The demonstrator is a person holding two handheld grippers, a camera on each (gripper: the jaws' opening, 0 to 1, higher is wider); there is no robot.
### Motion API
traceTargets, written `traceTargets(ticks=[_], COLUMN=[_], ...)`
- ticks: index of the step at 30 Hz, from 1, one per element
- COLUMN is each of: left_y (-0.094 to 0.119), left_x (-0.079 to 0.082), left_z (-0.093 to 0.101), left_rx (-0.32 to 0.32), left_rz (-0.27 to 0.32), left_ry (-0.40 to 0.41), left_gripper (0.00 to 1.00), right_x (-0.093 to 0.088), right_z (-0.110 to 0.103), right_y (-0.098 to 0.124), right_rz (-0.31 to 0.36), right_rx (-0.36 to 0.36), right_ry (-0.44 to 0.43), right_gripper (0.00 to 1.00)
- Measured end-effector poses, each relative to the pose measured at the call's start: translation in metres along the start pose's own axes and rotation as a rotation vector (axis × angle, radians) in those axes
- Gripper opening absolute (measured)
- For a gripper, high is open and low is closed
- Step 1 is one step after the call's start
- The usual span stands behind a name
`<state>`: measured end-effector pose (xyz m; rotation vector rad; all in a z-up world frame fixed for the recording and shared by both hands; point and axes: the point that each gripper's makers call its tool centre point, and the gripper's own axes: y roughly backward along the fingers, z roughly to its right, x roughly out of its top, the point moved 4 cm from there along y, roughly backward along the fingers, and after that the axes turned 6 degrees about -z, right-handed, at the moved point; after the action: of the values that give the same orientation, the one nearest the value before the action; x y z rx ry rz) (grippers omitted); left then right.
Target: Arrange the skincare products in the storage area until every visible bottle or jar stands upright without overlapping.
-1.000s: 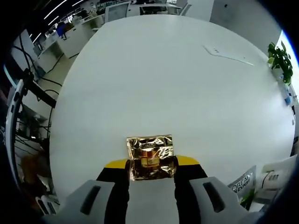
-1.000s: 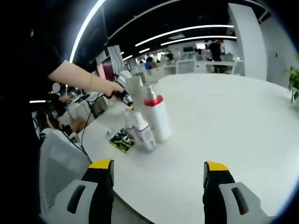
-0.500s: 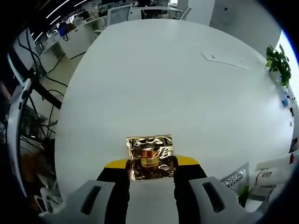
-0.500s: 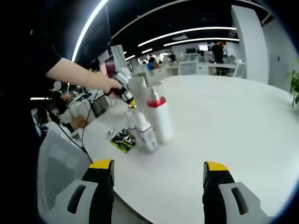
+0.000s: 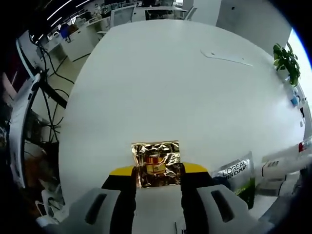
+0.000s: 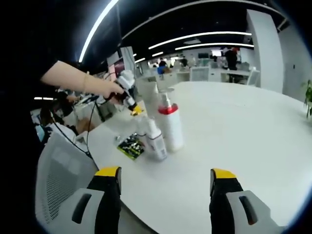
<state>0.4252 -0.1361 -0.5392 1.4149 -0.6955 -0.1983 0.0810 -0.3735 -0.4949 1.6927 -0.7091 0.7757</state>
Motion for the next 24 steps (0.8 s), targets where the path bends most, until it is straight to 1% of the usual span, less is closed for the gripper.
traceTargets(ticks=[5,8,13,15,18,24], left_y=[0.009,0.012,0.014,0.014,0.014,0.011], left_x=[-0.019,-0.031,-0.046,-0.049,-0.054,-0.057], left_z=[0.011,0.018,0.025,0.028,0.032,0.041], left_rx=[-0.024,-0.035,-0.044,-0.048,-0.051,-0.053], left_rz=[0.001,-0.005,-0.016,-0.019,-0.024,-0.034], left_ry=[0.015,0.012,0.008,0.008,0.005,0.001], left_gripper=[0.3,0.3,0.3,0.3,0.3,0.3], right_x=[0.001,0.003,0.003,0.003,0.002,0.002], right_z=[0.001,0.0,-0.002,-0.003,-0.004,-0.004], right_y=[0.001,0.001,0.001,0.0,0.0,0.001], right_rz=[0.004,0.015,0.011,0.009,-0.002,0.001], right_rx=[-0.005,-0.003,0.0,0.001,-0.012,-0.013], right_ry=[0.001,0.002,0.025,0.033,0.054,0.057], right_gripper=[0.74,0.74,0.75,0.76,0.8,0.81])
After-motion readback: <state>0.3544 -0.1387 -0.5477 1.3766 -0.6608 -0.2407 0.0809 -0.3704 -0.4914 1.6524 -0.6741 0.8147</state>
